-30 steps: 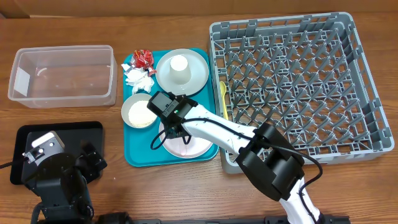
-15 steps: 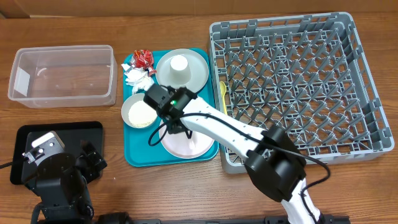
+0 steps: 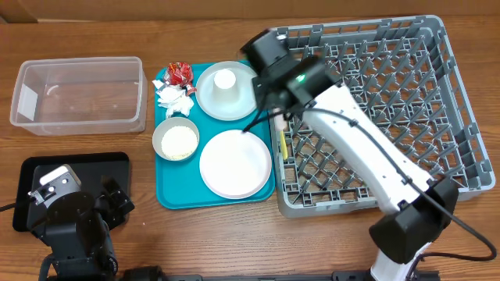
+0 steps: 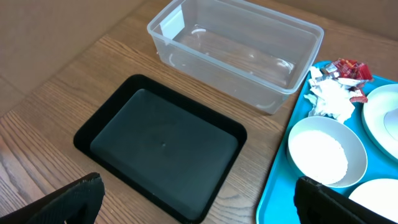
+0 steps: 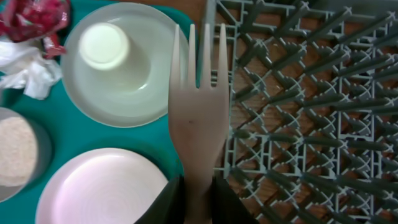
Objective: Sort waste into correct bins and load items into the dishwasher rack
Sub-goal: 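Carry the white fork into the rack beside the spoon and release, then reach the right gripper to the white cup and grasp it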
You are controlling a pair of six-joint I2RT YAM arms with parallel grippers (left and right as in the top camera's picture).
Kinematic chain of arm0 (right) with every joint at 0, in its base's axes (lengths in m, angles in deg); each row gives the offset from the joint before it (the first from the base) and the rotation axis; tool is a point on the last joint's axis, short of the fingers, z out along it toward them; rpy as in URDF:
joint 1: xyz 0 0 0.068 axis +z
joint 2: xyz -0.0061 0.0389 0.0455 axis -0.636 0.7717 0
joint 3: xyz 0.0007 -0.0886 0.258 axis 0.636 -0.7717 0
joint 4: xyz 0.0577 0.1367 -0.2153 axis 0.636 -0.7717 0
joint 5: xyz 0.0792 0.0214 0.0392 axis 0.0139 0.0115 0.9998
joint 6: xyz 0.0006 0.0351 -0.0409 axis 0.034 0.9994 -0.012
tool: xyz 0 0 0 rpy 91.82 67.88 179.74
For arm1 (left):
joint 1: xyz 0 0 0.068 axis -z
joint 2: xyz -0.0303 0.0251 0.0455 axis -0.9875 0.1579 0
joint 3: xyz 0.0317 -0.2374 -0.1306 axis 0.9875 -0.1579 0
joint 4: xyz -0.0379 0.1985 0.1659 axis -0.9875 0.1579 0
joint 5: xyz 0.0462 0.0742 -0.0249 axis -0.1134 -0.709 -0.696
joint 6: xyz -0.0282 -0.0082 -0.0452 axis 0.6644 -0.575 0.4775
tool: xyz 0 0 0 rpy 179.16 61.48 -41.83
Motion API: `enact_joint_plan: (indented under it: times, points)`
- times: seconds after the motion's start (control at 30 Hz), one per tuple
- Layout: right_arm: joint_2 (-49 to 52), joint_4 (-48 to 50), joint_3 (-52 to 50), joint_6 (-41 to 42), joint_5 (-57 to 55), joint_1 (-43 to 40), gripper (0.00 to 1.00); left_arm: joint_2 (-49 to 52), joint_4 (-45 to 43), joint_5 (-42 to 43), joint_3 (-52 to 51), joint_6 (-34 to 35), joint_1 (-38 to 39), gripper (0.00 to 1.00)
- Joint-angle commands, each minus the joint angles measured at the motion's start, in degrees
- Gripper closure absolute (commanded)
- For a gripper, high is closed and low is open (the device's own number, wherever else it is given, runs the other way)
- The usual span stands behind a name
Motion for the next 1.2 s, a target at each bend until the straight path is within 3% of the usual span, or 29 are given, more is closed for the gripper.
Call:
enact_joint_plan:
  times: [0.0,0.13,0.27,0.4,0.6,0.8,0.97,1.17]
  points:
    - [1.92,2.23,-3.8,-3.45,4.13,-3.06,0.85,0.24,-0.17,0.07,1.05,0.79,-0.63,0.0]
    - [2.32,7.15,-10.84,-8.07,8.83,-5.97,0.83,0.24,-0.15,0.07,1.05,0.79,-0.63,0.0]
    - [2.19,7.41,-13.31,-11.37,12.48,-6.12,0.53,0.24,-0.15,0.07,1.05,0.79,-0.63,0.0]
    - [-0.98,6.82,-11.23,-10.45,14.58,-5.73,0.48,0.24,-0.15,0.07,1.05,0.79,-0.63,0.0]
    - [-5.46,8.13,-8.83,-7.43,30.4,-3.96,0.5,0.24,-0.15,0.07,1.05,0.79,-0.63,0.0]
    - [-5.38,12.24,-10.12,-7.23,25.86,2.64,0.44,0.24,-0.17,0.07,1.05,0.79,-0.63,0.0]
    - [-5.33,24.48,-10.12,-8.33,10.14,4.44,0.3,0.24,-0.15,0.07,1.05,0.79,-0.63,0.0]
    - [-0.74,28.89,-6.99,-8.07,20.59,-1.9,0.26,0.24,-0.15,0.07,1.05,0.79,-0.63,0.0]
